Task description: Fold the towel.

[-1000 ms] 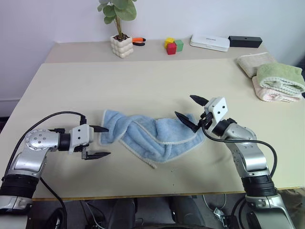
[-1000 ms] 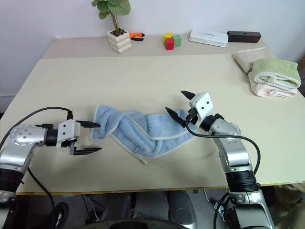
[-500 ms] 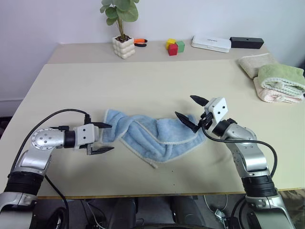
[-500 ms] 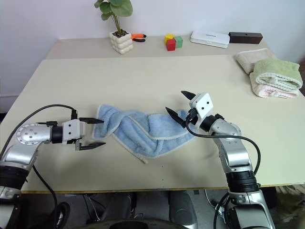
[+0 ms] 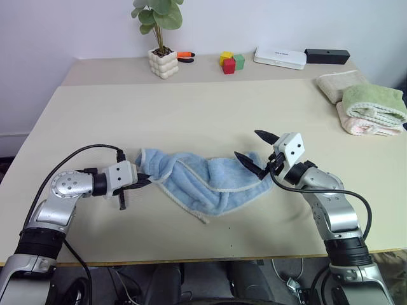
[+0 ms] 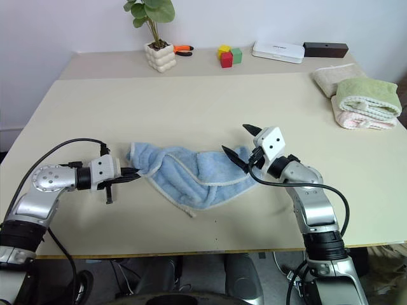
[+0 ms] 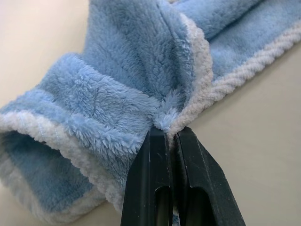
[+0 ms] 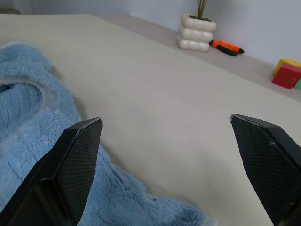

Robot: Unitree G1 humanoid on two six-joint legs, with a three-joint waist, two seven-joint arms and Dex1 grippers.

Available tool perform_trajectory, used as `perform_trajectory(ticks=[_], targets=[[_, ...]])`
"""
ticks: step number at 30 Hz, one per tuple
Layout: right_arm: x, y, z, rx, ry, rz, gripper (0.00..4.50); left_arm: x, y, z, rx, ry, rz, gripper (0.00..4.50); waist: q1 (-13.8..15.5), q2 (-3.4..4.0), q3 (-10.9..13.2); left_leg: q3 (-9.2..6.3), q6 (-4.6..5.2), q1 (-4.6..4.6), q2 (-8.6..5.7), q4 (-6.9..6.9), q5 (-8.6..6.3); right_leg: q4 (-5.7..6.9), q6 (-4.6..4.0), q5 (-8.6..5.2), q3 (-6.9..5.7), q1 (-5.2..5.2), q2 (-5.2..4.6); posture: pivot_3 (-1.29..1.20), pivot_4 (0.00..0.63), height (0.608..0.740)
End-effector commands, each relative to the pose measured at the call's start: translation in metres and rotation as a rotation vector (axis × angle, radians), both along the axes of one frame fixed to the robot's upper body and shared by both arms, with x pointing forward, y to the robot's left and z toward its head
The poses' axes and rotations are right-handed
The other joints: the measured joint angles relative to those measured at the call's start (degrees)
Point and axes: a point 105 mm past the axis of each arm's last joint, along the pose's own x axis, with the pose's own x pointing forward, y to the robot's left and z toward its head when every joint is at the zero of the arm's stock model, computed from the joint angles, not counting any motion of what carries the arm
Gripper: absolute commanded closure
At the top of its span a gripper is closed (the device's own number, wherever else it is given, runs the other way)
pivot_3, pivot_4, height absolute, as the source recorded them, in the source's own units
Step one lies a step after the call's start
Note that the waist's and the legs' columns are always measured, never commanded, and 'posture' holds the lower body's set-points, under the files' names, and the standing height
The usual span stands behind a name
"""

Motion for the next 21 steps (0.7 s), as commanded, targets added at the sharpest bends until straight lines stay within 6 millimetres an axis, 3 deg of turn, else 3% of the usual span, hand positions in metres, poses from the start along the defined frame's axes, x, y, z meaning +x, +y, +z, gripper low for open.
perform_trajectory(ticks=[1,8,12,16,21], targets=[[-0.005,-0.012,0.010,-0.045,-0.044,0.001,0.00,0.006,0.009,0.041,-0.111,-0.055,0.045,4.43,0.00,-0.01,0.00,0.00,0.00,-0.02,0.00,0.00,0.00,0.00,0.00,0.00,0.00,-0.01,0.00,0.00,0.150,0.740],[-0.016,-0.042,0.021,-0.165,-0.033,0.034,0.00,0.018,0.019,0.085,-0.302,-0.060,0.135,4.43,0.03,-0.03,0.02,-0.02,0.00,-0.04,-0.01,0.02,0.00,-0.03,0.00,0.00,-0.01,0.01,0.00,0.00,0.150,0.740],[-0.028,-0.043,0.011,-0.399,-0.046,0.109,0.00,0.017,0.014,0.090,-0.320,-0.066,0.122,4.43,-0.09,-0.02,0.03,-0.02,0.00,-0.02,0.02,0.00,0.00,-0.02,0.01,-0.01,0.00,-0.02,0.03,0.00,0.150,0.740],[-0.036,-0.044,0.003,-0.500,-0.032,0.150,0.00,0.017,0.013,0.090,-0.308,-0.080,0.120,4.43,-0.05,-0.04,0.04,-0.02,0.00,-0.03,0.03,0.02,0.00,-0.03,0.01,-0.01,0.00,-0.02,0.05,0.00,0.150,0.740],[-0.051,-0.036,-0.010,-0.643,-0.038,0.232,0.00,0.008,0.006,0.076,-0.275,-0.048,0.096,4.43,-0.02,-0.08,0.05,-0.01,0.00,-0.05,0.03,0.01,0.00,-0.09,0.01,-0.01,0.01,0.00,0.04,0.00,0.150,0.740]])
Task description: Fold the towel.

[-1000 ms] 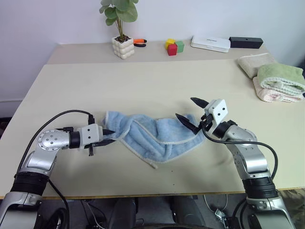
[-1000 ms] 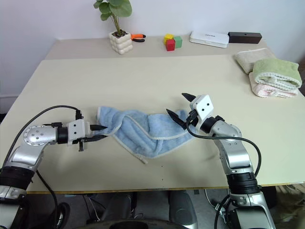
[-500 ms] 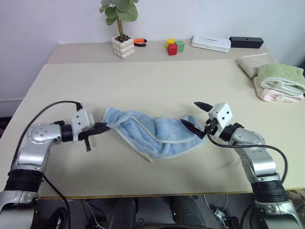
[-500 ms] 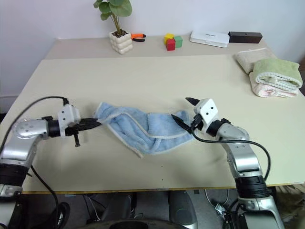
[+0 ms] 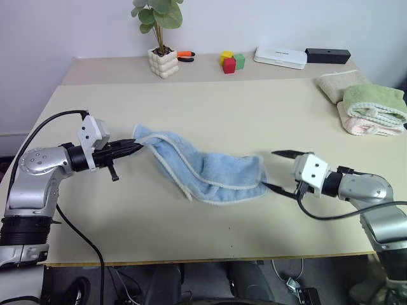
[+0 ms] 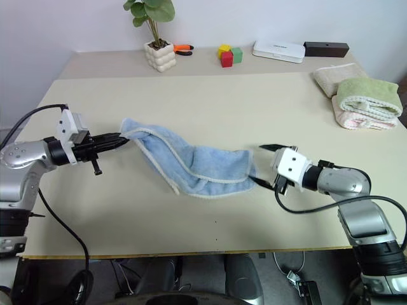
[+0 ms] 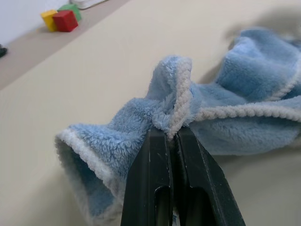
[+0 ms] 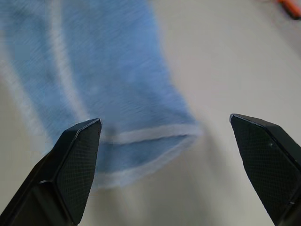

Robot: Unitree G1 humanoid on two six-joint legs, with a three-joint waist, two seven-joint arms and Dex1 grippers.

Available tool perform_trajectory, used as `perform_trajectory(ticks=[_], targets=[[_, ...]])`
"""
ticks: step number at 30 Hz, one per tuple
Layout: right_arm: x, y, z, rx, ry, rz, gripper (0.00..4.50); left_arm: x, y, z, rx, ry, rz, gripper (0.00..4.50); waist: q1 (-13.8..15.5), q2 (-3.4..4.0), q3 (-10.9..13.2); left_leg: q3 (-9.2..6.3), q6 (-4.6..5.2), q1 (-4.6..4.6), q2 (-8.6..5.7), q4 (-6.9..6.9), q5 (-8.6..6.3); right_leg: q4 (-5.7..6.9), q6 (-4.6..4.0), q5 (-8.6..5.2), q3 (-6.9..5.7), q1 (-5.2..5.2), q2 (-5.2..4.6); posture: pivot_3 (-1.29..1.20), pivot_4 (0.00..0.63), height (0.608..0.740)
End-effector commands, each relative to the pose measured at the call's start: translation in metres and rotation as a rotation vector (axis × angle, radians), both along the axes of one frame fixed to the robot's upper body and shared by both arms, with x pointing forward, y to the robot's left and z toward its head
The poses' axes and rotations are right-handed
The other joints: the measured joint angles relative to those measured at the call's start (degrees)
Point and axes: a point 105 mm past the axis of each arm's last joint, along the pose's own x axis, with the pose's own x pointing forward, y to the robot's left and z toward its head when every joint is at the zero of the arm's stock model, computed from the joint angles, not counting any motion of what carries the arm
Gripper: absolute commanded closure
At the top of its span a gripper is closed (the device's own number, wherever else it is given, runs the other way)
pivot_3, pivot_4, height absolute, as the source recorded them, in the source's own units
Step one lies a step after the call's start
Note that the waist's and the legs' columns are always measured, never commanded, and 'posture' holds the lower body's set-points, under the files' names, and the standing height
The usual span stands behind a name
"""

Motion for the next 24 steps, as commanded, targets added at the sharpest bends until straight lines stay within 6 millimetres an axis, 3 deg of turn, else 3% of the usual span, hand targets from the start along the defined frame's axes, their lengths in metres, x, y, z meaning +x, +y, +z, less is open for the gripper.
perform_trajectory(ticks=[1,6,24], targets=[[-0.004,0.008,0.005,-0.071,-0.071,0.058,0.00,-0.003,-0.004,0.008,0.005,-0.040,-0.015,4.43,0.02,-0.04,0.02,-0.01,0.00,0.00,0.00,0.01,0.00,0.01,0.00,0.00,0.00,0.00,0.01,0.00,0.150,0.740],[-0.007,0.019,-0.010,-0.113,-0.071,0.097,0.00,-0.006,-0.005,0.006,0.015,-0.042,-0.017,4.43,0.06,-0.05,0.02,-0.01,-0.01,0.00,0.00,0.02,0.00,0.01,0.00,0.00,-0.01,0.02,0.00,0.00,0.150,0.740],[-0.005,0.021,-0.012,-0.122,-0.089,0.097,0.00,-0.007,-0.005,0.006,0.016,-0.042,-0.016,4.43,0.06,-0.05,0.02,-0.01,-0.02,0.00,0.00,0.02,0.01,0.02,0.00,0.00,-0.01,0.01,0.00,0.00,0.150,0.740]])
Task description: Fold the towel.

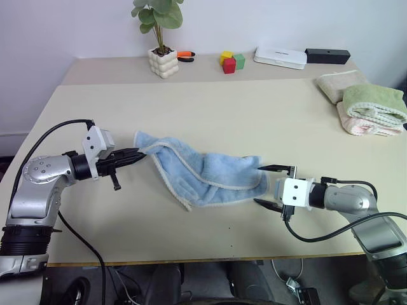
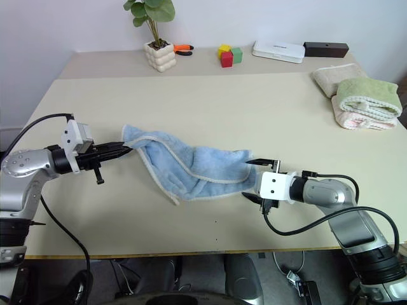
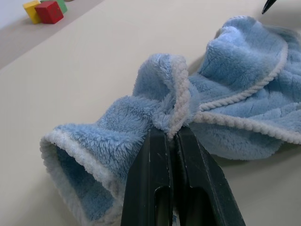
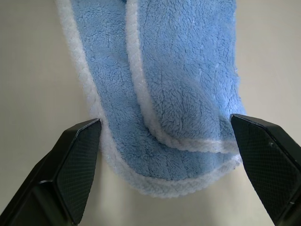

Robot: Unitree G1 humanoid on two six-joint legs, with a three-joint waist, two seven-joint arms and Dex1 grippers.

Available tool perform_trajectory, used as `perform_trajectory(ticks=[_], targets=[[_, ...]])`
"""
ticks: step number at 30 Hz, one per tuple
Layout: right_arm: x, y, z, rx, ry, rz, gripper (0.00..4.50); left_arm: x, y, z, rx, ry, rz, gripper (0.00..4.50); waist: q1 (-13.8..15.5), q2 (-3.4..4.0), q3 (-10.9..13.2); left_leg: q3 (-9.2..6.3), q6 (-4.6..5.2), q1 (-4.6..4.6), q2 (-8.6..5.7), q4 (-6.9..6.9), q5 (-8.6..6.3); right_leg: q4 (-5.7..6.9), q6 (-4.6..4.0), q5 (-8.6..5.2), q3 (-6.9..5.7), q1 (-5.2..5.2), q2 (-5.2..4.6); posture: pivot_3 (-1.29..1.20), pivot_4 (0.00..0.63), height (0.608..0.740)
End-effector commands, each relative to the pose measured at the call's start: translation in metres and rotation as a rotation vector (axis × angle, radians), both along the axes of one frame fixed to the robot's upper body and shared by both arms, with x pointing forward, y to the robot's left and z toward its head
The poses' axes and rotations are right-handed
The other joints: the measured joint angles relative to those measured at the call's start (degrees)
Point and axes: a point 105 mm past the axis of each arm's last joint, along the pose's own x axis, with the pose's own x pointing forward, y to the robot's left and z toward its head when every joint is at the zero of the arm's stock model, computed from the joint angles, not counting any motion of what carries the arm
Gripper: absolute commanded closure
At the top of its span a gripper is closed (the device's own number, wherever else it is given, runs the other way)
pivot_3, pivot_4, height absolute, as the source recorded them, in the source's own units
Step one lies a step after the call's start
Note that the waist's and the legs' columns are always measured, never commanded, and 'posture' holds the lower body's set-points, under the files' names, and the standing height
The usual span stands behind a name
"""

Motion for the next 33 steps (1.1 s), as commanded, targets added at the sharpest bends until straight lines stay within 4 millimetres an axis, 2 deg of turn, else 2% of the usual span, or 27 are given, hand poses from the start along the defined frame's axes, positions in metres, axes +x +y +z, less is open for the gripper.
perform_trajectory(ticks=[1,4,11,19,25,27,30,33], targets=[[0.001,0.004,0.007,0.010,-0.035,0.017,0.00,-0.002,0.000,0.009,0.012,-0.040,-0.006,4.43,0.00,0.00,0.00,0.00,0.00,0.00,0.00,0.00,0.00,0.00,0.00,0.00,0.00,0.00,0.00,0.00,0.150,0.740],[0.014,0.024,0.038,0.214,0.018,0.010,0.00,-0.008,-0.002,0.007,0.009,-0.031,-0.006,4.43,-0.64,-0.02,0.02,0.01,0.00,0.03,0.01,-0.01,0.00,0.02,-0.01,0.01,0.03,0.00,0.01,0.00,0.150,0.740],[0.018,0.027,0.046,0.266,0.059,-0.007,0.00,-0.010,-0.004,0.007,0.007,-0.029,-0.005,4.43,0.37,-0.08,0.02,-0.03,-0.03,-0.04,0.01,0.01,0.01,-0.06,-0.01,0.00,0.00,0.01,-0.01,0.00,0.150,0.740],[0.009,0.024,0.031,0.223,0.096,0.006,0.00,-0.010,-0.003,0.003,0.004,-0.026,-0.005,4.43,0.08,-0.08,0.02,-0.03,-0.03,-0.04,0.01,0.00,0.02,-0.03,-0.01,0.00,0.00,-0.01,0.01,0.00,0.150,0.740],[0.008,0.024,0.030,0.218,0.093,0.007,0.00,-0.010,-0.003,0.003,0.004,-0.026,-0.005,4.43,0.00,-0.08,0.02,-0.03,-0.03,-0.02,0.02,-0.01,0.02,-0.01,-0.01,0.00,0.00,-0.01,0.02,0.00,0.150,0.740],[0.010,0.024,0.020,0.176,0.076,0.002,0.00,-0.010,-0.003,0.002,0.003,-0.027,-0.005,4.43,0.02,-0.08,0.02,-0.03,-0.03,-0.02,0.02,0.00,0.02,-0.02,-0.01,0.00,0.00,0.00,0.02,0.00,0.150,0.740],[0.012,0.026,0.017,0.169,0.060,-0.001,0.00,-0.010,-0.003,0.002,0.003,-0.028,-0.006,4.43,0.01,-0.08,0.02,-0.03,-0.03,-0.02,0.02,0.00,0.02,-0.01,-0.01,0.00,0.00,-0.01,0.02,0.00,0.150,0.740],[0.014,0.024,0.000,0.071,0.016,0.006,0.00,-0.010,-0.002,0.002,0.005,-0.027,-0.005,4.43,0.00,-0.08,0.02,-0.03,-0.03,-0.02,0.02,0.00,0.02,-0.01,-0.01,0.00,0.00,-0.01,0.02,0.00,0.150,0.740]])
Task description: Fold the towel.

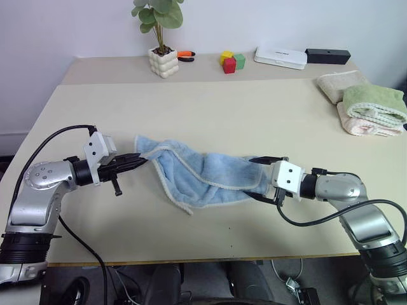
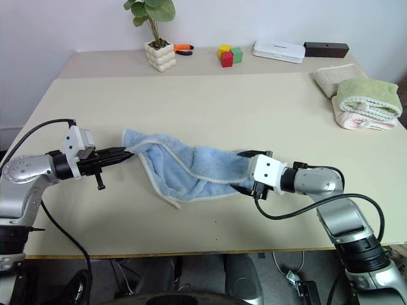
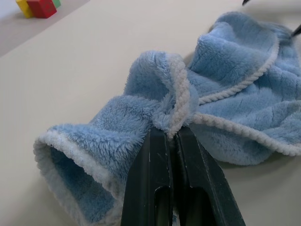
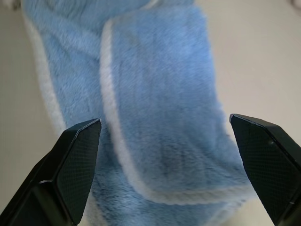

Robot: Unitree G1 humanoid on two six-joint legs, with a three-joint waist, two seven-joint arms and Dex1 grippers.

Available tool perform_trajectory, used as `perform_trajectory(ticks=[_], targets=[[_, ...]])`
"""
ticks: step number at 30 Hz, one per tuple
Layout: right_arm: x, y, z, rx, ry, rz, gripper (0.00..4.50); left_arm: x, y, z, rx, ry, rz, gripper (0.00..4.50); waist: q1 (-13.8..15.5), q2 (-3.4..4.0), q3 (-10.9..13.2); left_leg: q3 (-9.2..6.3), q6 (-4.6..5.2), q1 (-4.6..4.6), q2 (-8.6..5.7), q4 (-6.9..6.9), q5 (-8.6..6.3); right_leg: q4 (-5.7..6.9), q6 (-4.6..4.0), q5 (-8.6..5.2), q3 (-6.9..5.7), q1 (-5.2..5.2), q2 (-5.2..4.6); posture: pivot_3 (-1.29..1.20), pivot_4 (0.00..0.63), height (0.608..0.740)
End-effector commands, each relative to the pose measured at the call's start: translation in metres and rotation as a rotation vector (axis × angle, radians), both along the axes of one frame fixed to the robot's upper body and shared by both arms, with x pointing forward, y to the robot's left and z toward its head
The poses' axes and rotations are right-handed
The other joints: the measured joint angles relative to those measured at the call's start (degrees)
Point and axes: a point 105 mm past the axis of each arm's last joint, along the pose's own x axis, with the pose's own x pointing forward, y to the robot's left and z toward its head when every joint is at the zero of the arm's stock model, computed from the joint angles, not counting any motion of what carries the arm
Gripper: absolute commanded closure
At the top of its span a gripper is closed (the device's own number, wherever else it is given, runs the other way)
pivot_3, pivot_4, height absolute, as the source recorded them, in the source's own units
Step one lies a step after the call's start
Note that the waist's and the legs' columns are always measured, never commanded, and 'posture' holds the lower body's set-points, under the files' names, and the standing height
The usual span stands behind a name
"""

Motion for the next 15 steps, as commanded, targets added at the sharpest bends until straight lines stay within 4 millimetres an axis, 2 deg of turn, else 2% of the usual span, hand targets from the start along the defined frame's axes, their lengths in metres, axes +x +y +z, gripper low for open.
perform_trajectory(ticks=[1,11,14,15], targets=[[0.002,0.000,-0.009,-0.071,-0.064,0.012,0.00,-0.001,0.002,0.008,0.000,-0.040,-0.003,4.43,0.01,0.00,0.00,0.00,0.00,0.00,0.00,0.00,0.00,0.00,0.00,0.00,0.00,0.00,0.00,0.00,0.150,0.740],[0.005,-0.001,-0.012,-0.076,-0.085,0.014,0.00,-0.001,0.002,0.008,0.000,-0.039,-0.004,4.43,0.00,-0.02,-0.01,0.00,-0.01,0.01,0.00,0.00,0.01,0.01,0.00,0.00,0.00,0.02,0.00,0.00,0.150,0.740],[0.013,0.002,-0.009,-0.056,-0.093,-0.024,0.81,0.000,0.001,0.007,0.000,-0.038,-0.010,4.50,-0.10,-0.02,-0.01,0.00,-0.01,0.02,0.00,0.00,0.01,0.01,0.00,0.00,0.00,0.01,0.00,0.00,0.150,0.740],[0.014,0.002,-0.009,-0.054,-0.094,-0.030,1.31,0.000,0.001,0.007,0.000,-0.038,-0.011,4.50,-0.08,-0.02,-0.01,0.00,-0.01,0.02,0.00,0.00,0.01,0.03,0.00,0.00,0.00,0.00,0.00,0.00,0.150,0.740]])
